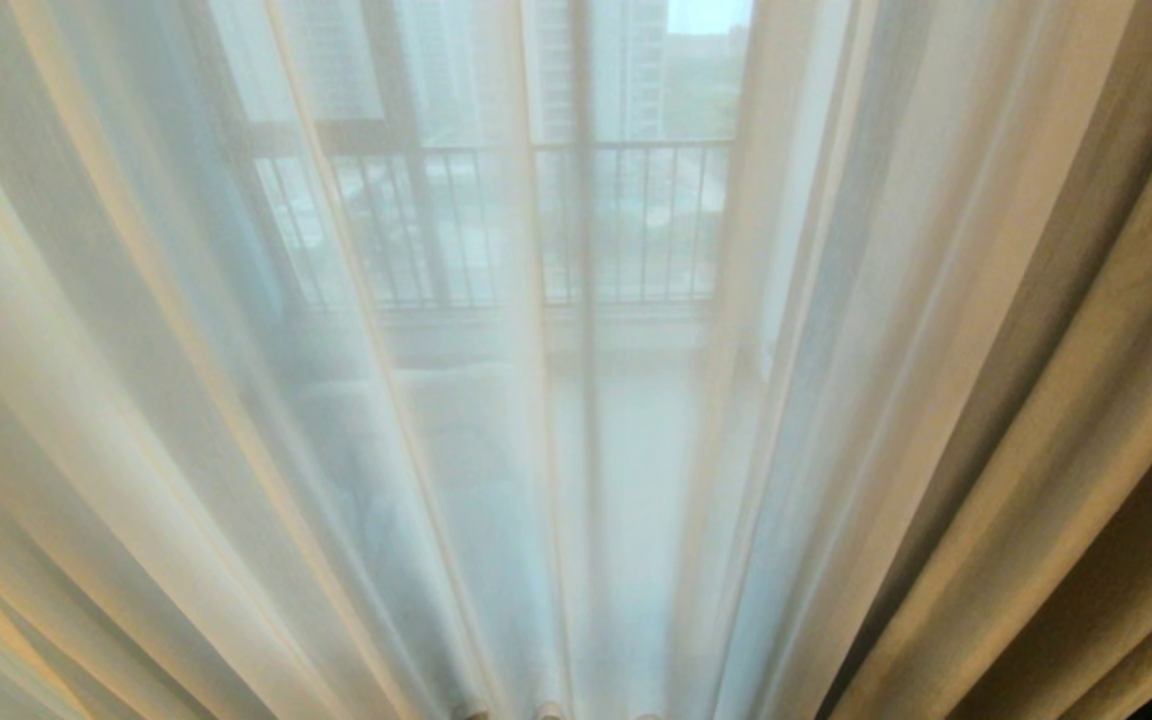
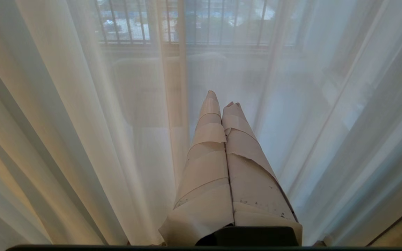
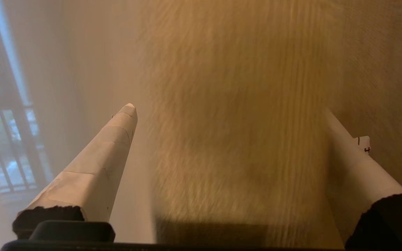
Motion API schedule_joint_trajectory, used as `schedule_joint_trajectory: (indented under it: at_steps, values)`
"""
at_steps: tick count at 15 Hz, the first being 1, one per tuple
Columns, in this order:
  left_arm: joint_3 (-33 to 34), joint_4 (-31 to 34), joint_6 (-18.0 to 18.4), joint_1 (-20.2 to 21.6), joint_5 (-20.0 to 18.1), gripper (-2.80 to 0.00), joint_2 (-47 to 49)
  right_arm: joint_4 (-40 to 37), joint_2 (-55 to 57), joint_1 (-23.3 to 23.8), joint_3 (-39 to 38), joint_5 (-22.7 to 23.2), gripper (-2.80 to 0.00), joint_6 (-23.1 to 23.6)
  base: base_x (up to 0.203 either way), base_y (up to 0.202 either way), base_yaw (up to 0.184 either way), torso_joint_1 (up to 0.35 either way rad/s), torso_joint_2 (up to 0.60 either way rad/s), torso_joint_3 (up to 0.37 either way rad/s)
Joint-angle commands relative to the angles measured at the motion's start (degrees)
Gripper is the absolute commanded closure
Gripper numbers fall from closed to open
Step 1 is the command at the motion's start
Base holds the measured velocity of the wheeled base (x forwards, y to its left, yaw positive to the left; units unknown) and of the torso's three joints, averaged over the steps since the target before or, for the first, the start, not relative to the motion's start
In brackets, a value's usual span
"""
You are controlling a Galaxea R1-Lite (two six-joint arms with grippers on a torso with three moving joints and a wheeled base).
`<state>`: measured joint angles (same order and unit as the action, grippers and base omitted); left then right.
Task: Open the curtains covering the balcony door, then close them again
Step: Close the outer curtains on both sides
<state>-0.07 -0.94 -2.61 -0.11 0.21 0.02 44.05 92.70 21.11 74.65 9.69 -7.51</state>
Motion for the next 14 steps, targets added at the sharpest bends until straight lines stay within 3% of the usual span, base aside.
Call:
schedule_joint_trajectory:
  at_steps: [1, 7, 8, 12, 14]
  values:
    - [0.0, 0.0, 0.0, 0.0, 0.1, 0.00, 0.0, 0.4, 5.1, 0.0, 4.2, 0.1, -2.80, -0.2, 0.000, 0.000, 0.000, 0.000, 0.00, 0.000]
    - [0.0, 0.0, 0.0, 0.0, 0.1, 0.00, 0.0, 0.9, 9.6, 0.0, 9.6, 0.1, -2.80, -0.2, 0.000, 0.000, 0.000, 0.000, 0.00, 0.000]
    - [0.0, 0.0, 0.0, 0.0, 0.1, 0.00, 0.0, 1.9, 9.8, 0.0, 9.5, 0.1, 0.00, -0.2, 0.000, 0.000, 0.000, 0.000, 0.00, 0.000]
    - [0.0, 0.0, 0.0, 0.0, 0.1, 0.00, 0.0, 3.6, 9.7, -0.3, 9.9, 0.3, 0.00, -2.9, 0.000, 0.000, 0.000, 0.000, 0.00, 0.000]
    - [0.0, 0.0, 0.0, 0.0, 0.1, 0.00, 0.0, 3.7, 8.9, -0.3, 10.0, 3.9, 0.00, -2.8, 0.000, 0.000, 0.000, 0.000, 0.00, 0.000]
